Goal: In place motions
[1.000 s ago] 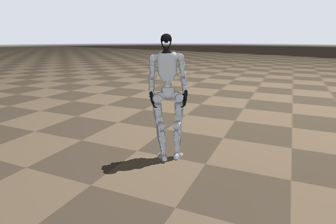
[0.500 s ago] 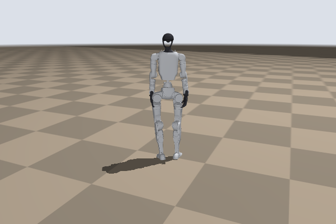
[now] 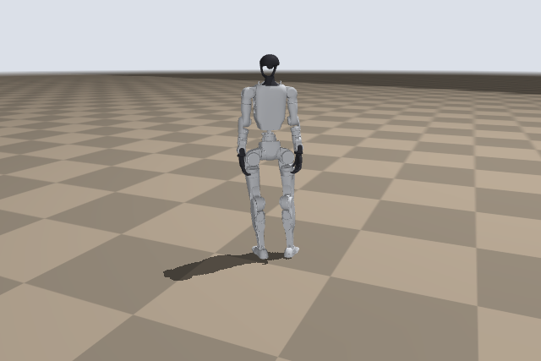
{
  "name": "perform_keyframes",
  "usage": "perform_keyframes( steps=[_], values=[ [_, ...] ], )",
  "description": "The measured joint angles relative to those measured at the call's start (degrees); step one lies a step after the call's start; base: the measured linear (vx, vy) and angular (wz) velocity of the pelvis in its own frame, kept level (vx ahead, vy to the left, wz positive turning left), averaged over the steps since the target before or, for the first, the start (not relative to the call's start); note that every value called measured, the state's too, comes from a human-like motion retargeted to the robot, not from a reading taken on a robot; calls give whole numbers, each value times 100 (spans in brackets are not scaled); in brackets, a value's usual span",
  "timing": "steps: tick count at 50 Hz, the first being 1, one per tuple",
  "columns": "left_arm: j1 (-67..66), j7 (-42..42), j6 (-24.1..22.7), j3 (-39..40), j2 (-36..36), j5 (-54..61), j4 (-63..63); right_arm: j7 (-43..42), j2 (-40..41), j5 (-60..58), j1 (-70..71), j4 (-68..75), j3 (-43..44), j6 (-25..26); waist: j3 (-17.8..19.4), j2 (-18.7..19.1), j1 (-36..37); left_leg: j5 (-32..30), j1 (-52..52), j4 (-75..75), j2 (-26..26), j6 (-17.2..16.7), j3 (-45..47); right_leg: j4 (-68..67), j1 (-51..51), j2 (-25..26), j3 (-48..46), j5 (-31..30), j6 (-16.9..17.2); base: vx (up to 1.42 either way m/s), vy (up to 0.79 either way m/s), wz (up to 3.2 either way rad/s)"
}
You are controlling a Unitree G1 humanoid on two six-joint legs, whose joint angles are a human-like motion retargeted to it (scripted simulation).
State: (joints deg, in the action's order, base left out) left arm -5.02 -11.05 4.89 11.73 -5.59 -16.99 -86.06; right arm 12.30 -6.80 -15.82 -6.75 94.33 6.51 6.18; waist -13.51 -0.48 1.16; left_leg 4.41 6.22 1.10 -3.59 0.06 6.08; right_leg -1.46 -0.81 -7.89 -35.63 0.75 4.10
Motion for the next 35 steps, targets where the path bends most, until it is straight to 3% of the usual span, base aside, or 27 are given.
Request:
perform_keyframes(
  steps=[17, 23, 35],
  values=[
    [147, 246, 40, -65, -181, -174, -415, 4, -122, 20, 108, -425, 206, -55, 370, -474, 1026, -633, 265, -45, -715, 90, -1684, -86, 933, -265, -1663, 303, 431, 32, 3, 113],
    [132, 233, 6, -255, -296, -335, -638, 39, 26, -100, 92, -904, 265, -204, 301, -603, 1064, -786, 297, -148, -921, 96, -2108, -24, 1112, -203, -2265, 306, 557, 14, 0, 112],
    [275, 315, -1, -268, -169, -193, -653, 345, 347, -298, 272, -1191, -199, -304, 284, -533, 1019, -715, 362, -137, -818, 84, -1857, -41, 953, -241, -2001, 201, 495, -7, -7, -22]
  ],
)
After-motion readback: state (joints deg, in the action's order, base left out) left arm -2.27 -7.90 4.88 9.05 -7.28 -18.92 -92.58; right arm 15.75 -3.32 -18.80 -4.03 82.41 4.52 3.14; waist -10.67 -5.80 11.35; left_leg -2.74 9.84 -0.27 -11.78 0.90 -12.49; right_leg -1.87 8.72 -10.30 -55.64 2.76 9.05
